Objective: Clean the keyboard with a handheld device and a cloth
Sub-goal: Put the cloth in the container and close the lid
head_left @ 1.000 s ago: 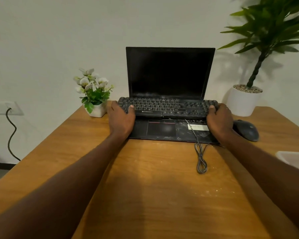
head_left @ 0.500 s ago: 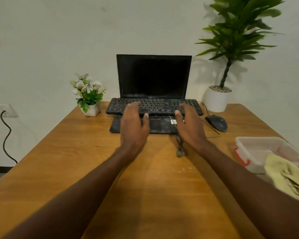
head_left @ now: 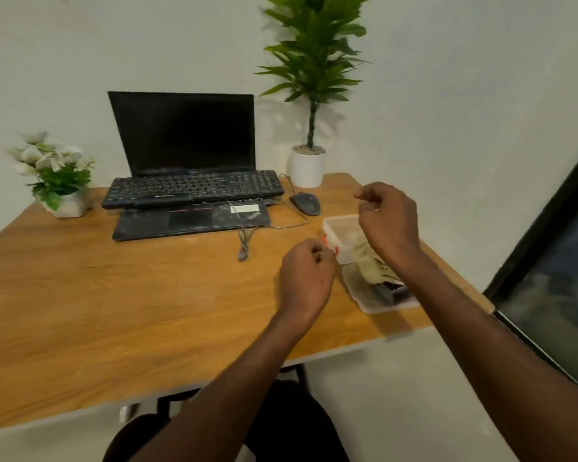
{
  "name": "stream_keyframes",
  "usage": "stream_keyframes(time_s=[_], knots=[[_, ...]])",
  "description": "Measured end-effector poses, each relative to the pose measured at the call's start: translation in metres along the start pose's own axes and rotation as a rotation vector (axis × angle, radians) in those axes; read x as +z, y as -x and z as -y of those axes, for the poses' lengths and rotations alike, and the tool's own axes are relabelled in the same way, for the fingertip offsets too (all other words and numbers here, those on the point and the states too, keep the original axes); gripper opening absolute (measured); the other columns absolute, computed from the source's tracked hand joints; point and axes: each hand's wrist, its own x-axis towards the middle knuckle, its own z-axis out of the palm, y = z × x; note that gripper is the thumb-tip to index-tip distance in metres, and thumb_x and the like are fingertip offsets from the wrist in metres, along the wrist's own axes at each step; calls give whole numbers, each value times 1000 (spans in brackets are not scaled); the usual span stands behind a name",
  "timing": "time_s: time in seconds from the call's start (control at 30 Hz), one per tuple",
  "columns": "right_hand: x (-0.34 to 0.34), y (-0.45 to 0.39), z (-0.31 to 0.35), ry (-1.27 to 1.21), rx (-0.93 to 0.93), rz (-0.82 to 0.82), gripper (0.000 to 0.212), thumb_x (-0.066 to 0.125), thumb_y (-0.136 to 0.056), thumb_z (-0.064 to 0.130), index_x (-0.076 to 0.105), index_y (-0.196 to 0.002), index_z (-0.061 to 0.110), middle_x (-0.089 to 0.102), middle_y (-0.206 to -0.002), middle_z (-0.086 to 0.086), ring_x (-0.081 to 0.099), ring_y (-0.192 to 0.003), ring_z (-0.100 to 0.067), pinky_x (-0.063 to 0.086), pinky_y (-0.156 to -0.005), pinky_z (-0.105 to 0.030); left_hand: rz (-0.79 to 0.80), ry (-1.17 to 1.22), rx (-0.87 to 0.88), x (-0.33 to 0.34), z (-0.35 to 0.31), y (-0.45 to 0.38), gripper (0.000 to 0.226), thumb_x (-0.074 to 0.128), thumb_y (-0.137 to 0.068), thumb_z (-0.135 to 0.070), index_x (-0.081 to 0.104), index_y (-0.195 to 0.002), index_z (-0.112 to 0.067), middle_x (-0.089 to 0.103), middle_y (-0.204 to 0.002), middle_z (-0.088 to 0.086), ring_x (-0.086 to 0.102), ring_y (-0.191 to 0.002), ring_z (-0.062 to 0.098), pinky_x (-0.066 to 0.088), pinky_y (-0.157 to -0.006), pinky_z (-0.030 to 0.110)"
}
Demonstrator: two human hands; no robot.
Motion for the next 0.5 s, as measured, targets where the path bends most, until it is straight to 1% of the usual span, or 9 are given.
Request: stream_keyframes(time_s=[0.07, 0.1, 0.13, 0.2, 0.23, 0.3, 0.4, 0.43, 0.5], knots=[[-23, 2, -22, 104, 81, 49, 19, 59, -93, 19, 74, -104, 23, 74, -101, 5, 67, -93, -15, 47, -77, -28, 47, -71, -46, 18, -4, 7, 51, 58, -98, -54, 68, -66, -15, 67, -66, 2, 65, -67, 23, 55, -66, 49], [-32, 3, -32, 158, 125, 97, 15, 61, -95, 28, 73, -103, 24, 74, -100, 4, 68, -92, -18, 46, -76, -29, 65, -128, -81, 26, -7, 9, 59, 52, -92, -68, 68, -64, -19, 68, -67, 1, 67, -71, 25, 57, -68, 49], [-38, 4, -41, 204, 162, 160, 18, 62, -96, 39, 71, -103, 24, 74, -100, 2, 68, -91, -20, 47, -75, -31, 81, -199, -117, 32, -9, 10, 64, 46, -87, -78, 72, -67, -23, 71, -74, -2, 69, -79, 26, 58, -74, 48], [-44, 8, -55, 269, 212, 301, 37, 67, -91, 57, 68, -109, 24, 74, -104, -1, 69, -92, -21, 54, -79, -35, 87, -302, -175, 42, -15, 12, 66, 47, -82, -85, 79, -79, -27, 75, -88, -7, 68, -95, 25, 56, -85, 47], [-44, 10, -59, 277, 230, 351, 45, 70, -87, 61, 67, -113, 24, 74, -106, -1, 69, -95, -22, 56, -83, -38, 83, -329, -187, 47, -18, 12, 62, 51, -83, -83, 81, -81, -28, 75, -91, -8, 67, -99, 24, 53, -87, 46], [-44, 13, -65, 224, 266, 390, 51, 76, -81, 61, 65, -116, 24, 74, -110, -1, 69, -99, -21, 57, -88, -41, 103, -324, -221, 53, -25, 13, 51, 61, -87, -74, 79, -77, -26, 75, -88, -7, 67, -99, 25, 48, -85, 42], [-41, 15, -67, 170, 262, 398, 51, 83, -78, 53, 66, -116, 24, 73, -110, -1, 67, -98, -19, 55, -84, -36, 115, -210, -305, 57, -29, 13, 39, 70, -93, -56, 72, -72, -23, 75, -83, -7, 69, -95, 24, 43, -82, 37], [-39, 14, -68, 167, 253, 397, 50, 85, -77, 50, 67, -116, 24, 72, -109, -1, 68, -96, -19, 55, -82, -35, 102, -176, -305, 58, -29, 13, 33, 73, -93, -52, 71, -74, -24, 75, -84, -8, 69, -94, 22, 42, -82, 37], [-37, 12, -69, 111, 259, 388, 43, 88, -75, 41, 71, -111, 23, 74, -103, 0, 71, -91, -18, 57, -83, -36, 89, -83, -245, 59, -28, 12, 25, 78, -90, -44, 68, -76, -26, 71, -78, -9, 67, -83, 18, 51, -80, 39]])
